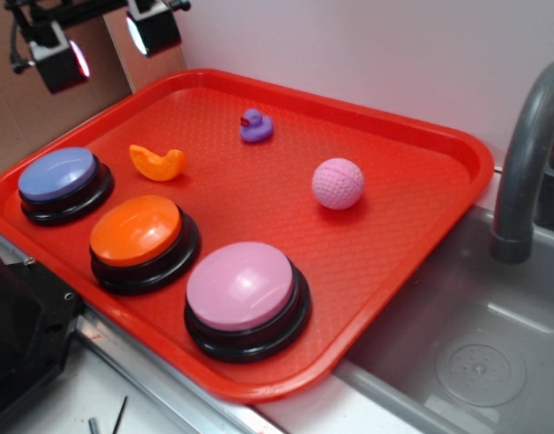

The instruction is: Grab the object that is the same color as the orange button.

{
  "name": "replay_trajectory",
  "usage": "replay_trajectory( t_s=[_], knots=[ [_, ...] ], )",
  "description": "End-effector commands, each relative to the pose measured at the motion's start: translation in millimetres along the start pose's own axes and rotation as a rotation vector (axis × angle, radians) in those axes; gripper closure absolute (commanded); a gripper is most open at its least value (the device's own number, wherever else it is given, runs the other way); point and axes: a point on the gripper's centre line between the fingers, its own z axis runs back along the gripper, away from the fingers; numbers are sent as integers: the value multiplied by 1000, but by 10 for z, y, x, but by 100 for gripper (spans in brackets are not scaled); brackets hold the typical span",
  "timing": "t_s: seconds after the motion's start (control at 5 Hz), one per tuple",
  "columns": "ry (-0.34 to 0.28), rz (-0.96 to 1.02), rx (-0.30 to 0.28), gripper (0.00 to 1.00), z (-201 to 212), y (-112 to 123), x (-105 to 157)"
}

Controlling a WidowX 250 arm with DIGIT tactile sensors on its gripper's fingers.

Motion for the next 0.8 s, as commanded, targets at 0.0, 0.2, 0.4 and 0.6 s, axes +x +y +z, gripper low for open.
replay_trajectory(
  t_s=[0.0,0.2,0.4,0.6],
  knots=[
    [-78,115,48,0,-384,0,257],
    [-137,142,52,0,-611,-1,248],
    [-160,148,64,0,-833,11,243],
    [-194,139,74,0,-1018,-24,182]
  ],
)
